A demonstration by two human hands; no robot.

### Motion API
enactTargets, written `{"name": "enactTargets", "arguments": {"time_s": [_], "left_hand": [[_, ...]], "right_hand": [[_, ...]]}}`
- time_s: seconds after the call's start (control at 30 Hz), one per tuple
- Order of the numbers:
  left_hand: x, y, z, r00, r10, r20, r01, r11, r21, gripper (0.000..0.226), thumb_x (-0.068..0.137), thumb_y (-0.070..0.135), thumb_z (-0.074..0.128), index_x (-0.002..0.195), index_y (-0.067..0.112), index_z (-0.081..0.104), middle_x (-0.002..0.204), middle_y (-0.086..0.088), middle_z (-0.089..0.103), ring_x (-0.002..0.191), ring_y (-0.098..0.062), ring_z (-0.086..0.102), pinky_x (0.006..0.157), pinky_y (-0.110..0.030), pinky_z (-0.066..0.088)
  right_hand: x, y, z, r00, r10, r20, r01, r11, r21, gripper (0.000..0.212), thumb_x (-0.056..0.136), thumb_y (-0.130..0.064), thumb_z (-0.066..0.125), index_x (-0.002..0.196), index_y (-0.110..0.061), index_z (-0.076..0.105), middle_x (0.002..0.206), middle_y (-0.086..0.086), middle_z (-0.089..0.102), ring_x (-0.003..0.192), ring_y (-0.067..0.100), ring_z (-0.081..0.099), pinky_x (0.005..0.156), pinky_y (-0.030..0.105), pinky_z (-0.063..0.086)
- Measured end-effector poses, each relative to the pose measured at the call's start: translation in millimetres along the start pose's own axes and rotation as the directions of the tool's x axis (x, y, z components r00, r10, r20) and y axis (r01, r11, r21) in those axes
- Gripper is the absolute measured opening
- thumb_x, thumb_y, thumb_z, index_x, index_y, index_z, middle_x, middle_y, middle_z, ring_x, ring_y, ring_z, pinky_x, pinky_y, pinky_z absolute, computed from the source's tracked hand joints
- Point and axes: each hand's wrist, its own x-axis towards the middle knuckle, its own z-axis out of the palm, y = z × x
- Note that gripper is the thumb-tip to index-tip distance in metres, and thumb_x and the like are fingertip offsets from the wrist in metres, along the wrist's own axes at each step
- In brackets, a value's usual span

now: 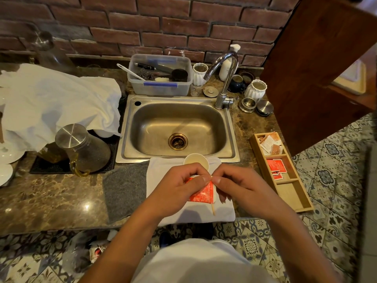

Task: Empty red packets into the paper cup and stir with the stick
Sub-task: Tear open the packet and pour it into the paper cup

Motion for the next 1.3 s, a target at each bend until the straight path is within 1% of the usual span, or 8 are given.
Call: {"name": "enactTargets", "arguments": {"time_s": [0.17,0.3,0.5,0.7,0.8,0.97,1.1,1.3], "left_hand": [[-1,-1,1,0.999,-0.018,-0.037,0.015,0.997,-0.073,0.017,0.096,0.012,0.058,0.082,0.01,0.068,0.064,0.011,0.063,0.059,-0.001,0.057,0.059,-0.014,0.044],[0,-4,7,0.995,-0.062,-0.076,0.037,0.955,-0.295,0.016,0.092,0.014,0.06,0.084,0.003,0.068,0.071,-0.001,0.071,0.066,-0.01,0.066,0.064,-0.019,0.05],[2,-16,11,0.977,-0.185,-0.102,0.132,0.911,-0.39,0.019,0.086,0.021,0.064,0.086,0.003,0.07,0.069,-0.005,0.064,0.063,-0.012,0.059,0.057,-0.021,0.046],[2,-21,18,0.959,-0.267,-0.095,0.181,0.837,-0.516,0.015,0.084,0.021,0.065,0.082,0.008,0.073,0.07,-0.008,0.062,0.063,-0.016,0.057,0.054,-0.028,0.042],[2,-17,23,0.952,-0.296,-0.072,0.192,0.767,-0.612,0.013,0.086,0.016,0.069,0.082,0.005,0.072,0.065,-0.007,0.056,0.048,-0.013,0.047,0.049,-0.026,0.037],[6,-11,22,0.945,-0.323,-0.052,0.235,0.781,-0.578,0.024,0.089,0.017,0.062,0.099,-0.004,0.066,0.062,-0.006,0.059,0.044,-0.012,0.044,0.043,-0.023,0.038],[7,-12,25,0.939,-0.333,-0.086,0.239,0.812,-0.532,0.017,0.096,0.013,0.059,0.094,0.001,0.071,0.066,-0.009,0.062,0.048,-0.015,0.046,0.045,-0.025,0.039],[5,-11,23,0.961,-0.27,-0.065,0.203,0.842,-0.499,0.023,0.088,0.035,0.071,0.082,0.013,0.075,0.068,-0.006,0.062,0.056,-0.016,0.049,0.049,-0.026,0.039]], "right_hand": [[0,-1,5,0.997,-0.075,-0.025,0.073,0.994,-0.078,0.031,0.1,-0.037,0.052,0.096,-0.012,0.069,0.077,0.003,0.068,0.071,0.022,0.064,0.065,0.041,0.052],[3,0,7,0.99,-0.124,-0.065,0.114,0.984,-0.138,0.029,0.102,-0.034,0.05,0.098,-0.011,0.068,0.079,-0.002,0.067,0.074,0.02,0.064,0.065,0.038,0.052],[6,9,13,0.968,-0.228,-0.109,0.167,0.901,-0.401,0.023,0.102,-0.029,0.049,0.095,-0.015,0.065,0.08,-0.009,0.062,0.072,0.01,0.057,0.061,0.032,0.047],[7,11,17,0.964,-0.232,-0.129,0.152,0.881,-0.447,0.025,0.102,-0.032,0.045,0.095,-0.017,0.063,0.081,-0.009,0.06,0.072,0.008,0.055,0.061,0.031,0.046],[6,12,20,0.948,-0.263,-0.178,0.153,0.869,-0.471,0.021,0.102,-0.028,0.048,0.096,-0.016,0.064,0.082,-0.008,0.061,0.073,0.009,0.055,0.063,0.03,0.047],[-1,18,28,0.911,-0.291,-0.292,0.108,0.852,-0.512,0.018,0.103,-0.026,0.05,0.1,-0.017,0.065,0.087,-0.009,0.06,0.076,0.007,0.055,0.065,0.029,0.048],[-6,17,28,0.89,-0.315,-0.329,0.096,0.836,-0.54,0.021,0.103,-0.029,0.049,0.099,-0.017,0.066,0.086,-0.01,0.06,0.076,0.006,0.053,0.064,0.024,0.047],[-8,12,23,0.91,-0.148,-0.387,0.028,0.954,-0.3,0.024,0.101,-0.036,0.055,0.1,-0.016,0.069,0.082,-0.014,0.066,0.077,0.008,0.065,0.064,0.012,0.046]]}}
